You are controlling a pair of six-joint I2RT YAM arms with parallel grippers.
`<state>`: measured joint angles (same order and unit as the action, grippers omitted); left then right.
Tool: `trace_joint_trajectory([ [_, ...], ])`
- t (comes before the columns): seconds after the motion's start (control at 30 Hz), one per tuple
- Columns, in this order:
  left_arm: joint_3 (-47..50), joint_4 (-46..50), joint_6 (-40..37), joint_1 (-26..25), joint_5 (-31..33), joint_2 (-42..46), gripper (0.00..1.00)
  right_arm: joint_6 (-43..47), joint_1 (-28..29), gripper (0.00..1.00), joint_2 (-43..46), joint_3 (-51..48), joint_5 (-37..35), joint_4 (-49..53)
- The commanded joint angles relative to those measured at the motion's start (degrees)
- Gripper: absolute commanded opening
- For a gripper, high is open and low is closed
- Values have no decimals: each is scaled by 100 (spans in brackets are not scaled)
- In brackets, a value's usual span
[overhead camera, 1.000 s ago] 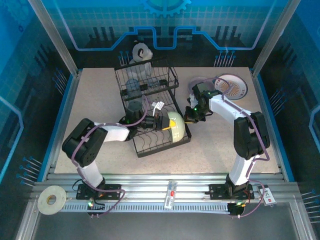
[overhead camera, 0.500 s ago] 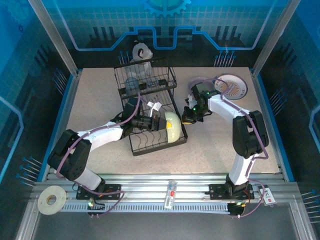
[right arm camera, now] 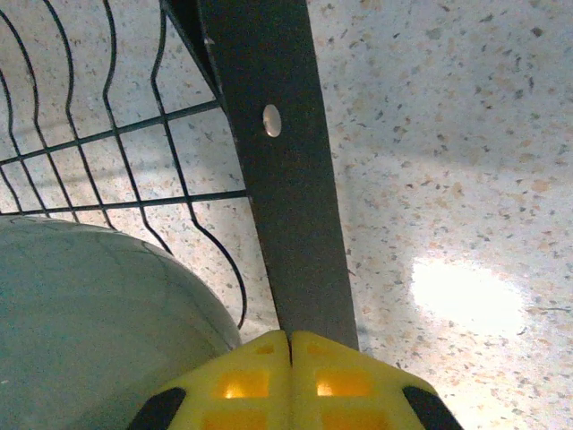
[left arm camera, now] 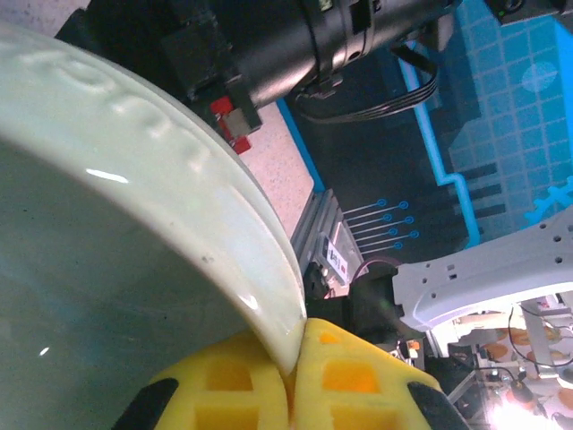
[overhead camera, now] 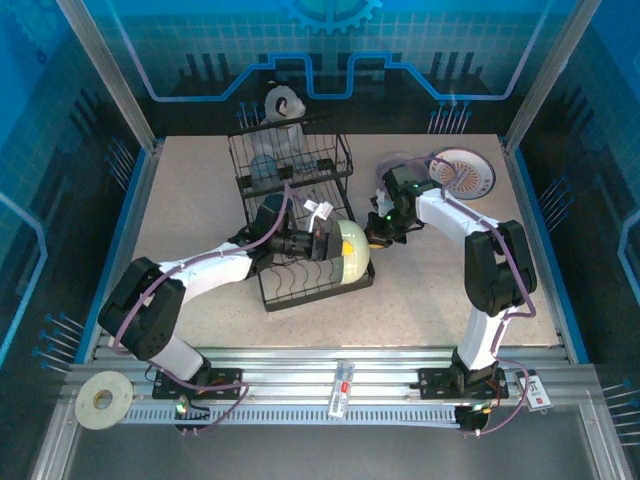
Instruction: Unload the mixed dishes from the dish rack
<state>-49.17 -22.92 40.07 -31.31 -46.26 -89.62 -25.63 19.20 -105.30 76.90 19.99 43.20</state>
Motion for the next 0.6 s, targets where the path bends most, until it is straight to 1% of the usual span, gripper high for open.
trace_joint_trajectory([
  [0.0,-366,-1253,96,-18,-139,-11,0,-76,1,0,-133,9,-313,-66],
  [0.1,-440,-1024,-50,-24,-103,97,0,-82,-4,0,-96,-22,-330,-66],
  [0.2,-577,-511,-361,-29,-79,338,0,-88,-14,0,-62,-18,-343,-66],
  [0.3,-740,224,-849,-29,68,655,0,-95,-39,0,-35,-1,-336,-66],
  [0.5,-1177,2118,-2107,-65,561,1141,0,-135,-127,0,66,102,-285,-66],
  [0.57,-1372,2782,-2600,-94,719,1282,0,-136,-170,3,101,172,-260,-41],
])
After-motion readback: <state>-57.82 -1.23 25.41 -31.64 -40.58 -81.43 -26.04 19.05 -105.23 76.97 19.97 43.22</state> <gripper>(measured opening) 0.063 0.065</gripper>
